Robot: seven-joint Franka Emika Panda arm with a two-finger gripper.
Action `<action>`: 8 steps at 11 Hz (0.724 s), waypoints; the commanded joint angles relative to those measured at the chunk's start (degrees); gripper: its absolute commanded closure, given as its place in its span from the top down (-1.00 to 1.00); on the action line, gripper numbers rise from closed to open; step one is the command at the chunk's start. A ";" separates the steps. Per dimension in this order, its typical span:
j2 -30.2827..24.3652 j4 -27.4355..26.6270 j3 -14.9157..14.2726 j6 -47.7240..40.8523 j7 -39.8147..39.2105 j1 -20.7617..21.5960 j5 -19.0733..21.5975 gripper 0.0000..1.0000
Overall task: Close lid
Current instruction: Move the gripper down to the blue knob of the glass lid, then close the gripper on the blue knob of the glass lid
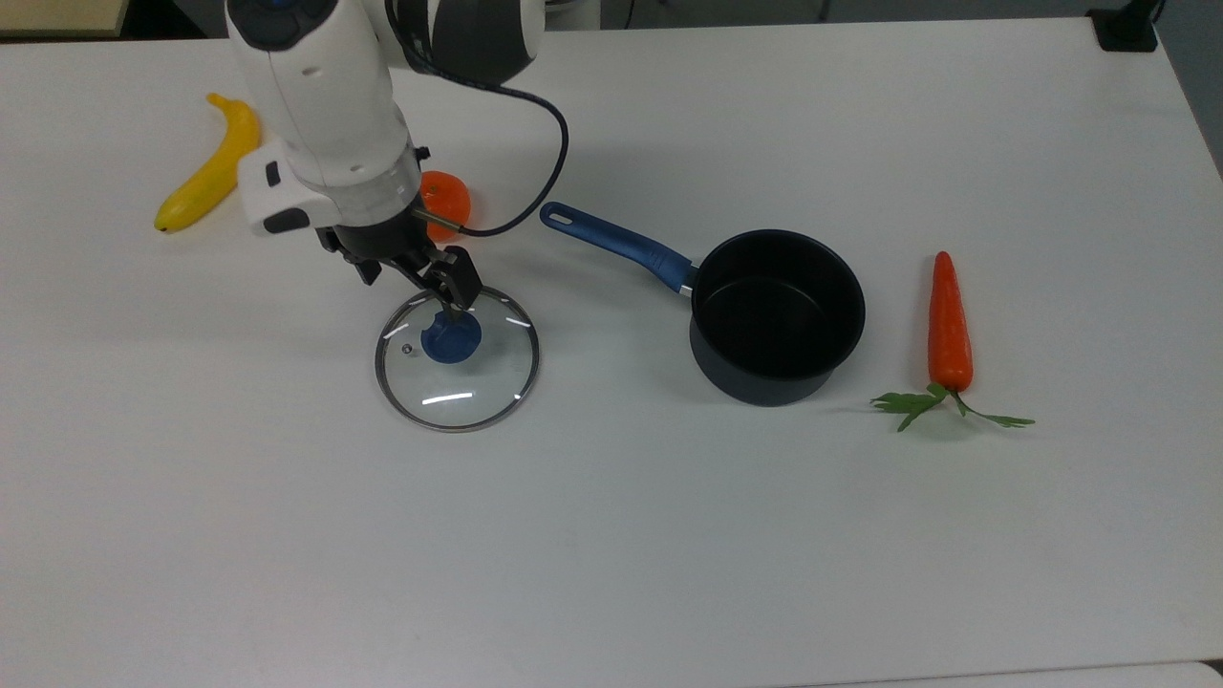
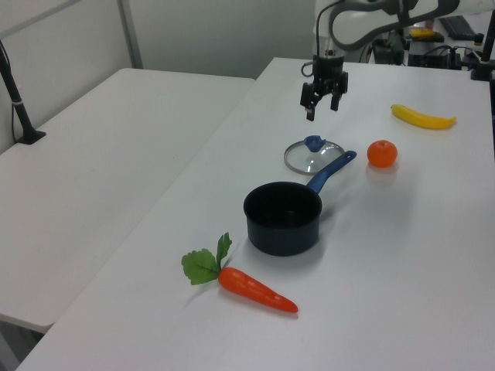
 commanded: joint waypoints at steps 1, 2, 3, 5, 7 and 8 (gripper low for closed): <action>0.44 -3.78 -0.33 3.37 1.03 1.34 0.04 1.00; 0.97 -3.79 -0.33 3.37 1.12 1.34 0.04 1.00; 1.15 -3.79 -0.33 3.72 1.12 1.34 0.04 1.00; 2.11 -3.44 -0.33 3.90 1.73 1.43 0.04 1.00; 2.47 -3.61 -0.33 7.40 2.70 2.13 0.04 1.00; 3.25 -3.52 -0.33 7.41 2.70 2.22 0.04 1.00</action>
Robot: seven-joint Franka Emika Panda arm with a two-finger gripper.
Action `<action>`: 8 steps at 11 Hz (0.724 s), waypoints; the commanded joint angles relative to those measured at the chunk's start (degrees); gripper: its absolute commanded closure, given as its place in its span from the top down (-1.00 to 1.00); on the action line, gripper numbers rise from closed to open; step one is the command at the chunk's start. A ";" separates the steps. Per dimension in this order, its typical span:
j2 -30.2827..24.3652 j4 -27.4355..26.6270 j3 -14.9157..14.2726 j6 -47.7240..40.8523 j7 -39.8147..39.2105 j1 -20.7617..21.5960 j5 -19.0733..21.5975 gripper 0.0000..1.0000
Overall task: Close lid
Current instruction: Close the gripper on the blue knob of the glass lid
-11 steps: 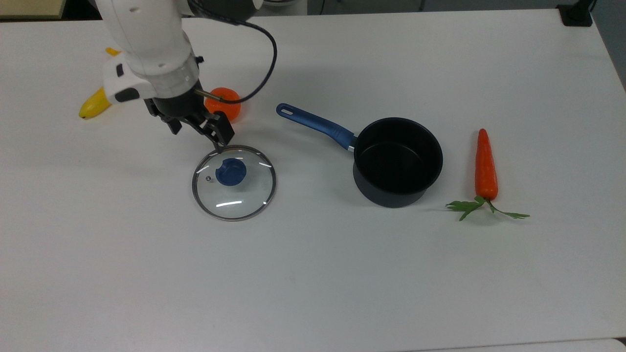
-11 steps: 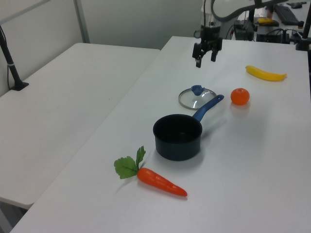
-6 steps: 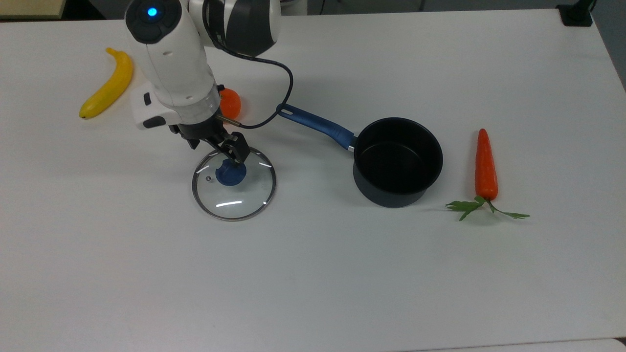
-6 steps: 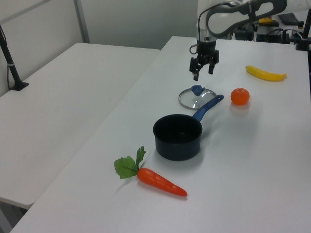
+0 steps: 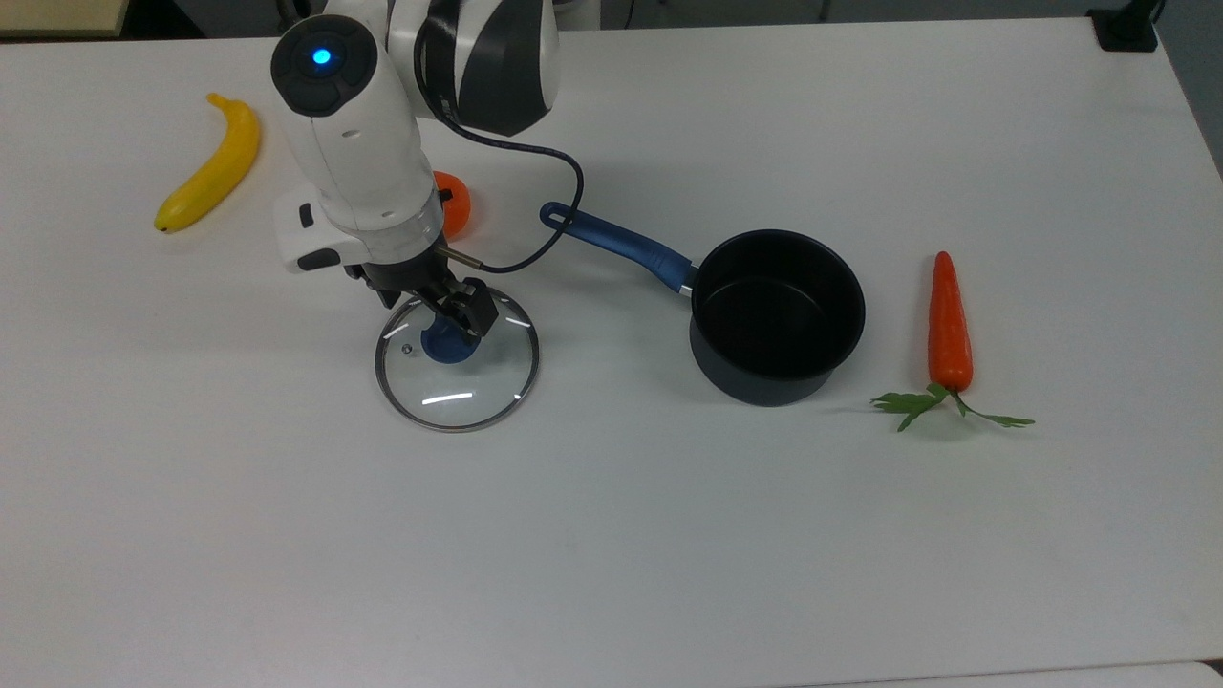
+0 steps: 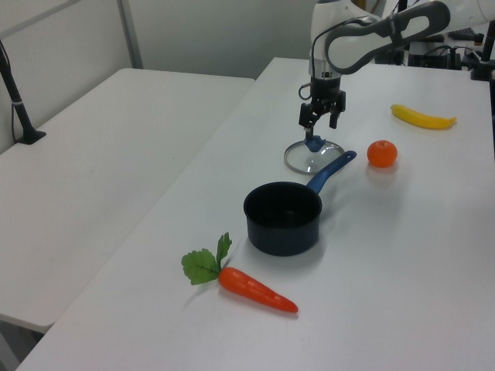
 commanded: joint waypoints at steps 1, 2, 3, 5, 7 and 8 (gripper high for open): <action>0.72 -1.26 -0.35 2.92 1.99 1.67 0.04 1.00; 0.72 -1.26 -0.35 2.92 2.34 1.85 -0.05 1.00; 0.81 -1.35 -0.35 2.92 2.43 1.94 -0.05 0.95; 0.81 -1.27 -0.35 3.01 2.43 1.85 -0.05 0.77; 0.98 -1.26 -0.35 3.19 2.43 1.85 -0.05 0.68; 1.33 -1.09 -0.35 3.10 2.43 1.85 -0.05 0.65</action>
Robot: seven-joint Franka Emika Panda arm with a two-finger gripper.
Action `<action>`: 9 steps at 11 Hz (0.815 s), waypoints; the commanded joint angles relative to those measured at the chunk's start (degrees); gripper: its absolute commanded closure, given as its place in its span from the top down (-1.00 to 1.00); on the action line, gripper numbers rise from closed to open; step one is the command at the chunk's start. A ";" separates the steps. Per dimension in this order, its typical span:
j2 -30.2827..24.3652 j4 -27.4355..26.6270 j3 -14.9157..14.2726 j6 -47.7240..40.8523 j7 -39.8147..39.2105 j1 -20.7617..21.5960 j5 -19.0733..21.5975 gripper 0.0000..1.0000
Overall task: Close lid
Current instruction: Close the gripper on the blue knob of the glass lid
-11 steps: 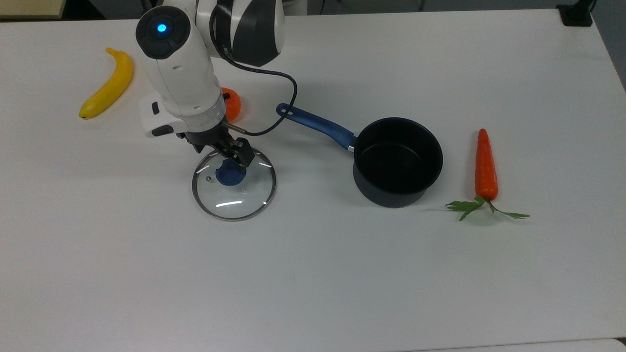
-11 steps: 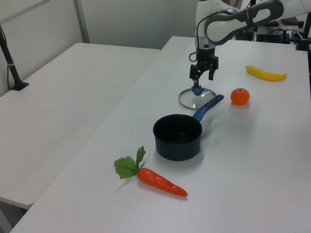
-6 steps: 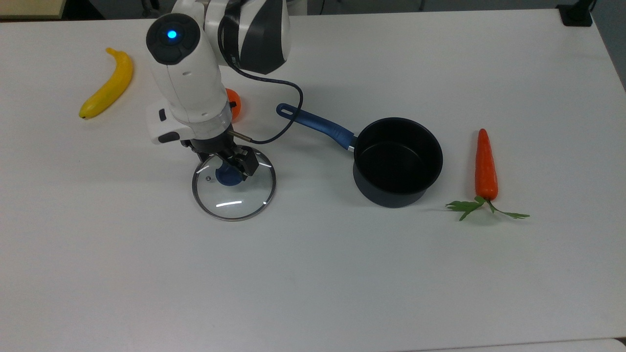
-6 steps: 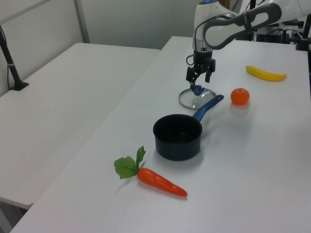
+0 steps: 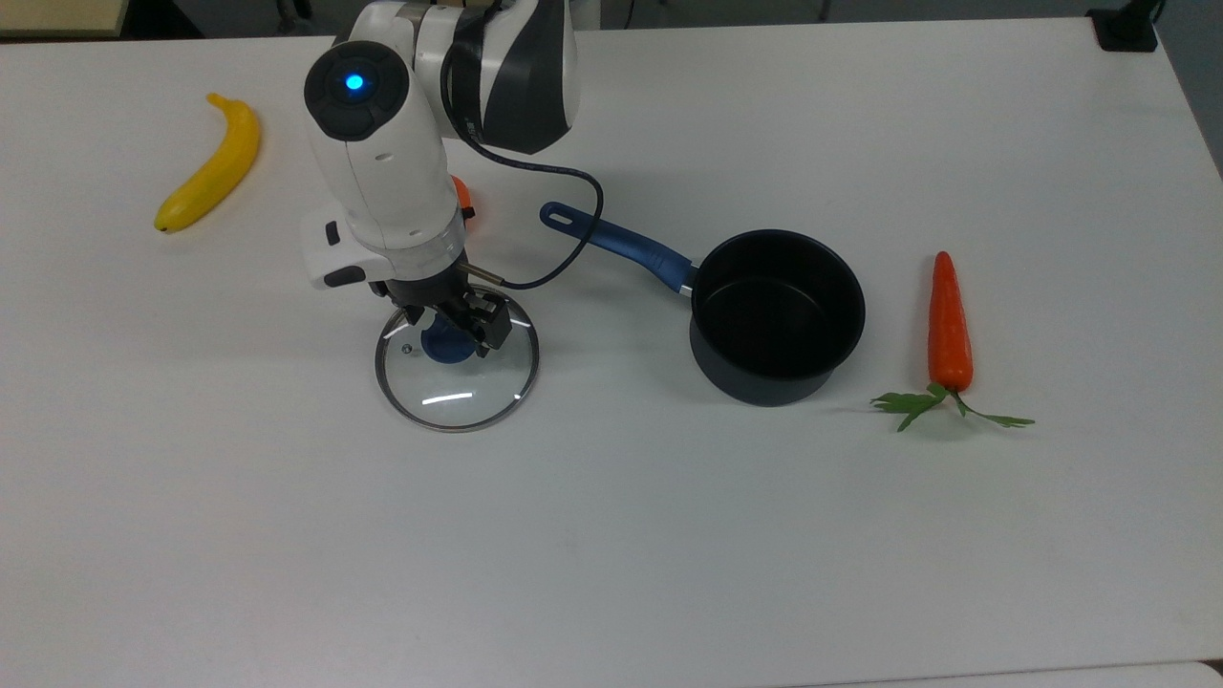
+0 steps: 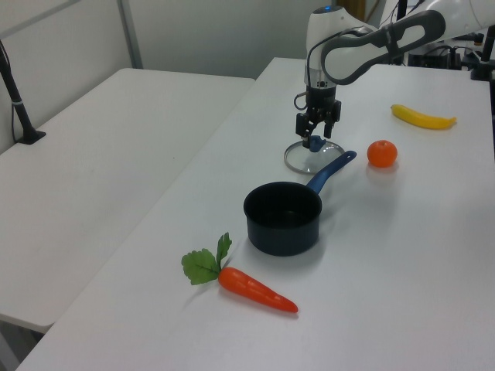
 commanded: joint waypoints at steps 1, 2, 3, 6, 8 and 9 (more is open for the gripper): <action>-0.18 -1.06 -0.37 1.77 1.10 0.60 -0.05 0.65; -0.10 -1.06 -0.46 1.77 1.19 0.68 -0.05 0.65; 0.08 -1.06 -0.37 1.86 1.54 0.68 -0.05 0.65; 0.34 -0.88 -0.37 1.86 2.33 0.68 -0.13 0.54; 0.34 -0.71 -0.37 1.86 2.77 0.68 -0.13 0.25; 0.26 -0.71 -0.37 1.77 2.77 0.77 -0.13 0.18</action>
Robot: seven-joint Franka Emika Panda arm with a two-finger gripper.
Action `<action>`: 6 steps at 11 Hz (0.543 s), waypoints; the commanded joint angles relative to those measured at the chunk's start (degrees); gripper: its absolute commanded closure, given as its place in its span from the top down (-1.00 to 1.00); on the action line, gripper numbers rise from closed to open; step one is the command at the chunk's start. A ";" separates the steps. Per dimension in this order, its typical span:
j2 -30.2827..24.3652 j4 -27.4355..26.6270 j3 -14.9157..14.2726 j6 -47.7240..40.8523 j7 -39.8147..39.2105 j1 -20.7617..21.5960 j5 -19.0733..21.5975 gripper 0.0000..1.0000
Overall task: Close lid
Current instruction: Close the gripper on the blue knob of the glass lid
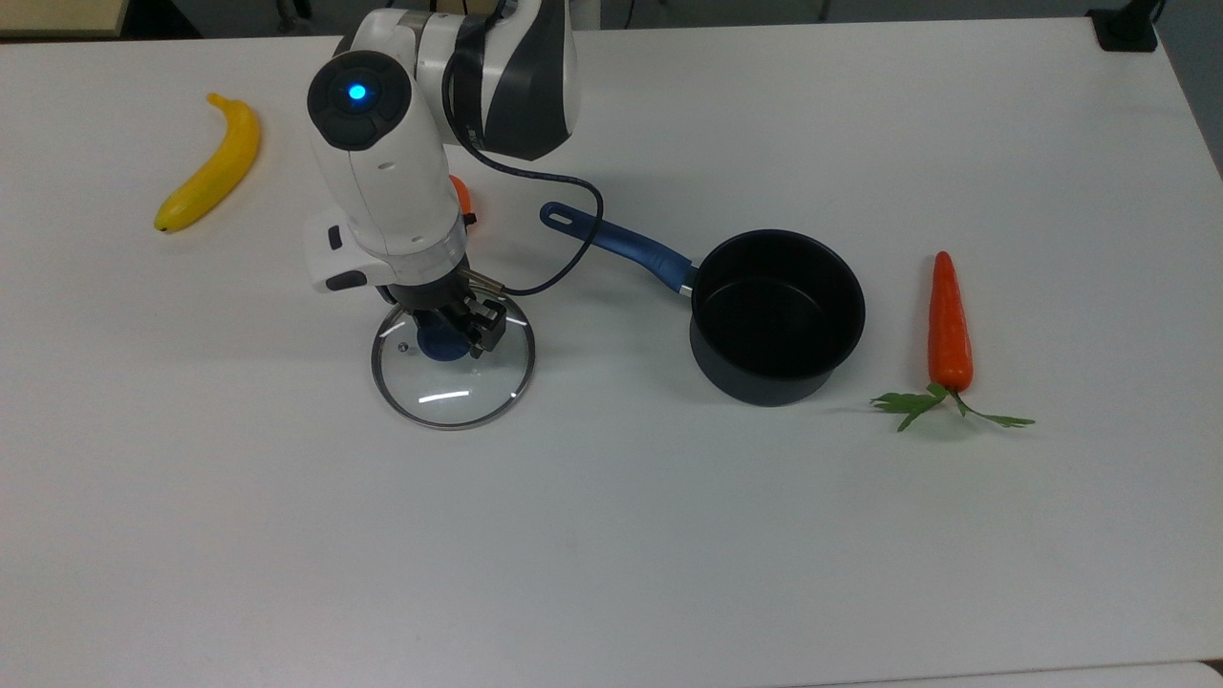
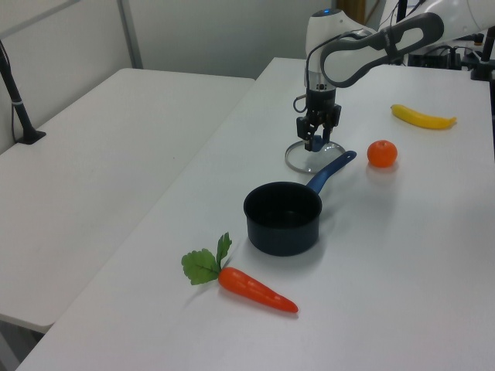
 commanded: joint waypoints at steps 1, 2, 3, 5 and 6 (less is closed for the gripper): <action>-0.32 -0.65 -0.46 1.73 1.57 0.76 -0.13 0.13; -0.41 -0.64 -0.46 1.64 1.57 0.76 -0.13 0.12; -0.67 -0.47 -0.46 1.47 1.49 0.76 -0.13 0.11; -2.42 0.58 -0.63 -0.89 1.40 0.23 -0.04 0.11; -3.47 1.80 -0.98 -3.52 1.14 -0.03 -0.04 0.11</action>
